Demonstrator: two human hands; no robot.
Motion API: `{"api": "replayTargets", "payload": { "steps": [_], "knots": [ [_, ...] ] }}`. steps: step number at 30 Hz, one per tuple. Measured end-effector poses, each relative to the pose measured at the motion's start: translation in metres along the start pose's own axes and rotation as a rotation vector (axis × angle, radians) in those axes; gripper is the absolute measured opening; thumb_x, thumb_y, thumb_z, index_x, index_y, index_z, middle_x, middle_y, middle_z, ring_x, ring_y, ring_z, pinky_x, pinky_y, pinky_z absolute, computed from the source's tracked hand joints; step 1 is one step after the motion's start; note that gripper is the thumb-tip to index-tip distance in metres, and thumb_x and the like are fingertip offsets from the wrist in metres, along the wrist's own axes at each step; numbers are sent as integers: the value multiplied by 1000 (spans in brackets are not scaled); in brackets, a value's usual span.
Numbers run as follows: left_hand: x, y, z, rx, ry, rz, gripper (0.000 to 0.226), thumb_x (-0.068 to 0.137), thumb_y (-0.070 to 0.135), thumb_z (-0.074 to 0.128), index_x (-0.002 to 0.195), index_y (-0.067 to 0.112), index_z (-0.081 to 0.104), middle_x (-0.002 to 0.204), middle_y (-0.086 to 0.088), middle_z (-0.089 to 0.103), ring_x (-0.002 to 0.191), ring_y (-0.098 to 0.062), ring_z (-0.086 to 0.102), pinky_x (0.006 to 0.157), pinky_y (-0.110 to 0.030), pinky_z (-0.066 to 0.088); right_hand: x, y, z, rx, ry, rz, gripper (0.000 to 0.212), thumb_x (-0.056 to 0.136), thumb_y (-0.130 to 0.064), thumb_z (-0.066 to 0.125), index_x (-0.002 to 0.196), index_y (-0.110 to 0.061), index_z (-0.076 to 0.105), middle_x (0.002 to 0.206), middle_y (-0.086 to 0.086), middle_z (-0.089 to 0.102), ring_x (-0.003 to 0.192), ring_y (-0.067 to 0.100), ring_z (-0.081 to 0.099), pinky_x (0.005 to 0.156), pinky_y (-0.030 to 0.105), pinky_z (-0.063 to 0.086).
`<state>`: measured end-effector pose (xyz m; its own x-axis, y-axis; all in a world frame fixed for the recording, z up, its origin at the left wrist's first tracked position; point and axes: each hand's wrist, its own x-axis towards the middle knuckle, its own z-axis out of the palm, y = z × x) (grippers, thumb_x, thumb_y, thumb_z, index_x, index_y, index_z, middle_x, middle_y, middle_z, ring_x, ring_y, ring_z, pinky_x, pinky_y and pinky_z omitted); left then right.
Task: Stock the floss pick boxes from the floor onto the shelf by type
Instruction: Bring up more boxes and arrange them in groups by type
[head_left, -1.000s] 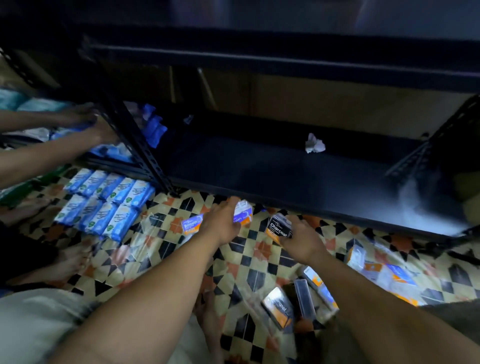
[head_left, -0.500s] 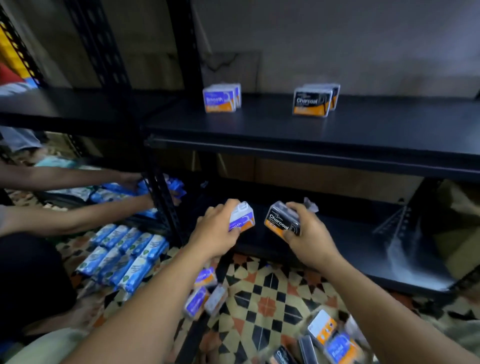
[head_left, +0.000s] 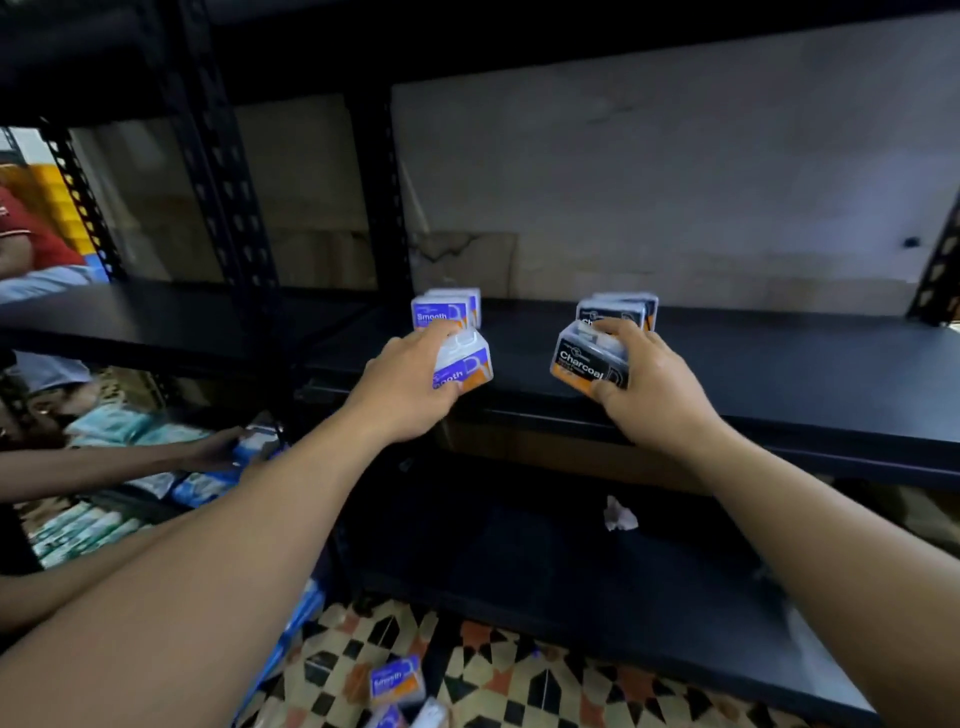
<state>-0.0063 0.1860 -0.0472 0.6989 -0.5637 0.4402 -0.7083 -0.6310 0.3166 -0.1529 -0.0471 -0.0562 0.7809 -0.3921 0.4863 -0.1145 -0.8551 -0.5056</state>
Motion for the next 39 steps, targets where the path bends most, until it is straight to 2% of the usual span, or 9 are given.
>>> {"api": "replayTargets", "payload": {
  "steps": [5, 9, 13, 16, 21, 25, 28, 33, 39],
  "knots": [
    [36, -6, 10, 1, -87, -56, 69, 75, 41, 64, 140, 32, 41, 137, -4, 54, 120, -30, 53, 100, -48, 45, 24, 16, 2, -71, -44, 70, 61, 88, -23, 60, 145, -34, 39, 134, 6, 49, 119, 33, 51, 96, 41, 47],
    [60, -11, 19, 123, -143, -71, 74, 87, 35, 64, 152, 36, 30, 152, -4, 34, 135, -30, 35, 112, -48, 34, 36, 27, 6, -65, -71, 90, 61, 90, -24, 59, 147, -35, 40, 136, 7, 46, 120, 31, 51, 98, 38, 45],
    [77, -10, 19, 404, -154, -71, 73, 91, 48, 60, 153, 35, 24, 141, -5, 27, 124, -29, 27, 104, -47, 30, 51, 33, 7, -61, -136, 103, 58, 92, -25, 57, 144, -39, 37, 130, 6, 43, 111, 30, 52, 94, 39, 47],
    [87, -17, 25, 489, -128, -48, 72, 93, 49, 56, 153, 30, 22, 147, -5, 28, 123, -30, 29, 100, -48, 30, 60, 36, 12, -84, -168, 101, 51, 94, -24, 53, 138, -38, 32, 124, 7, 40, 99, 29, 50, 86, 41, 47],
    [92, -33, 38, 407, -6, -5, 57, 93, 44, 57, 142, 30, 32, 148, 2, 38, 126, -27, 30, 94, -48, 31, 66, 44, 22, -108, -134, 89, 45, 95, -24, 51, 134, -32, 30, 115, 4, 35, 102, 35, 51, 86, 43, 46],
    [98, -38, 39, 421, 28, -38, 58, 92, 45, 60, 143, 35, 36, 148, 1, 29, 129, -28, 26, 99, -50, 30, 66, 47, 25, -100, -70, 118, 46, 94, -28, 56, 134, -35, 34, 125, 9, 35, 115, 35, 44, 92, 43, 42],
    [102, -41, 40, 413, 40, -71, 59, 91, 42, 61, 145, 38, 37, 142, -2, 30, 125, -29, 28, 100, -47, 30, 66, 47, 26, -99, -44, 133, 48, 93, -31, 60, 134, -37, 36, 128, 9, 34, 121, 34, 38, 93, 42, 39],
    [106, -46, 46, 362, 39, -109, 60, 93, 36, 59, 148, 39, 34, 143, 0, 30, 124, -27, 32, 99, -47, 32, 65, 47, 25, -86, -33, 143, 47, 94, -32, 60, 134, -40, 37, 127, 8, 34, 121, 33, 38, 96, 44, 40],
    [106, -50, 49, 267, 10, -136, 63, 98, 28, 55, 152, 40, 26, 156, 5, 21, 134, -24, 29, 104, -48, 31, 66, 49, 27, -95, -5, 168, 46, 94, -34, 60, 134, -43, 38, 127, 8, 34, 119, 33, 40, 94, 45, 42]
  ]
}}
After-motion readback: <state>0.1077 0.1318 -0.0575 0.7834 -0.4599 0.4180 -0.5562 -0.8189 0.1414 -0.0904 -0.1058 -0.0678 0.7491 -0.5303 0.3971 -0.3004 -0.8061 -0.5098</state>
